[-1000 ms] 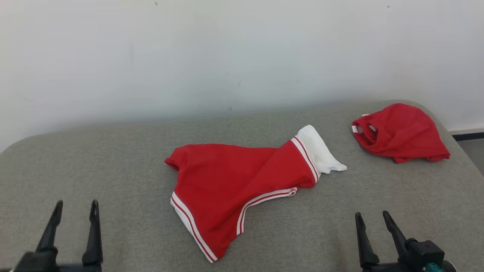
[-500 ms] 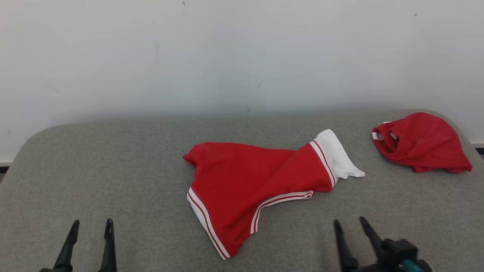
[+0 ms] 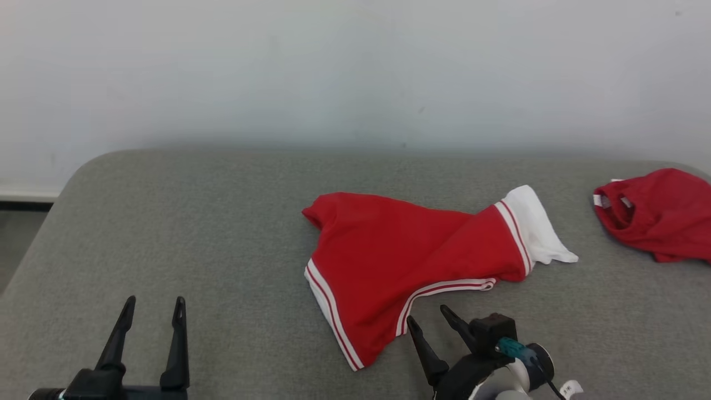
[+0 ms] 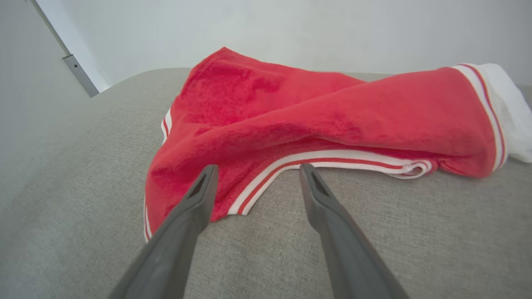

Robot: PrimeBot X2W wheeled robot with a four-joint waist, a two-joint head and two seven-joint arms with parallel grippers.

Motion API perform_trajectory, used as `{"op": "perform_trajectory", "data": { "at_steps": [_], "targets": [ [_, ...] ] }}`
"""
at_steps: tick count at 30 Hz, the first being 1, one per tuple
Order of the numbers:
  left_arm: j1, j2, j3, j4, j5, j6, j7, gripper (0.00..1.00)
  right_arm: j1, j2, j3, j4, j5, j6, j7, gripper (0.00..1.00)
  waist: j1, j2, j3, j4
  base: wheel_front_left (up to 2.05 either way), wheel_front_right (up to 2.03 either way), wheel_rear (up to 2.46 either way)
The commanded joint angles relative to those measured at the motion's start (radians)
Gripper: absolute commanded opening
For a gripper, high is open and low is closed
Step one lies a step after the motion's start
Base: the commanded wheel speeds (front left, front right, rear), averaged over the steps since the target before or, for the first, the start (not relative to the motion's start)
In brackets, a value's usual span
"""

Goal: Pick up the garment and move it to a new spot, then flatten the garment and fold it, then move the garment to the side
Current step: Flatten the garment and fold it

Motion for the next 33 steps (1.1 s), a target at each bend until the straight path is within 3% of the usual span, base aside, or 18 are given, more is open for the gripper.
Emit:
{"op": "perform_trajectory", "data": {
  "at_steps": [1,11,15,16,21,27,33],
  "targets": [
    [-0.019,-0.004,-0.006,0.004,0.011,-0.005,-0.003,1.00,-0.025,0.005,0.014,0.034,0.014,-0.003,-0.005,1.00,-0.0001,0.0000,0.029,0.038,0.00,0.00,0.00],
    [-0.094,-0.023,-0.047,0.030,0.023,-0.019,-0.003,1.00,-0.166,0.007,0.112,0.309,0.134,-0.003,-0.015,1.00,-0.0001,0.0000,0.088,0.110,0.00,0.00,0.00],
    [-0.100,-0.024,-0.047,0.035,0.023,-0.021,-0.003,1.00,-0.155,0.008,0.162,0.329,0.187,-0.002,-0.006,1.00,-0.0001,0.0000,0.087,0.114,0.00,0.00,0.00],
    [-0.099,-0.025,-0.045,0.036,0.023,-0.022,-0.003,1.00,-0.149,0.008,0.180,0.328,0.208,-0.002,-0.003,0.00,-0.0001,0.0000,0.086,0.114,0.00,0.00,0.00],
    [-0.081,-0.023,-0.033,0.043,0.023,-0.024,-0.003,1.00,-0.161,0.007,0.231,0.345,0.269,-0.002,-0.014,0.00,-0.0001,0.0000,0.074,0.098,0.00,0.00,0.00],
    [-0.061,-0.019,-0.025,0.053,0.024,-0.022,-0.003,1.00,-0.192,0.004,0.217,0.358,0.261,-0.002,-0.027,0.00,-0.0001,0.0000,0.044,0.075,0.00,0.00,0.00],
    [-0.022,-0.020,0.002,0.043,0.021,-0.022,-0.003,1.00,-0.122,-0.102,0.123,0.216,0.196,-0.002,-0.028,0.00,-0.0001,0.0000,0.008,0.024,0.00,0.00,0.00]
  ]
}}
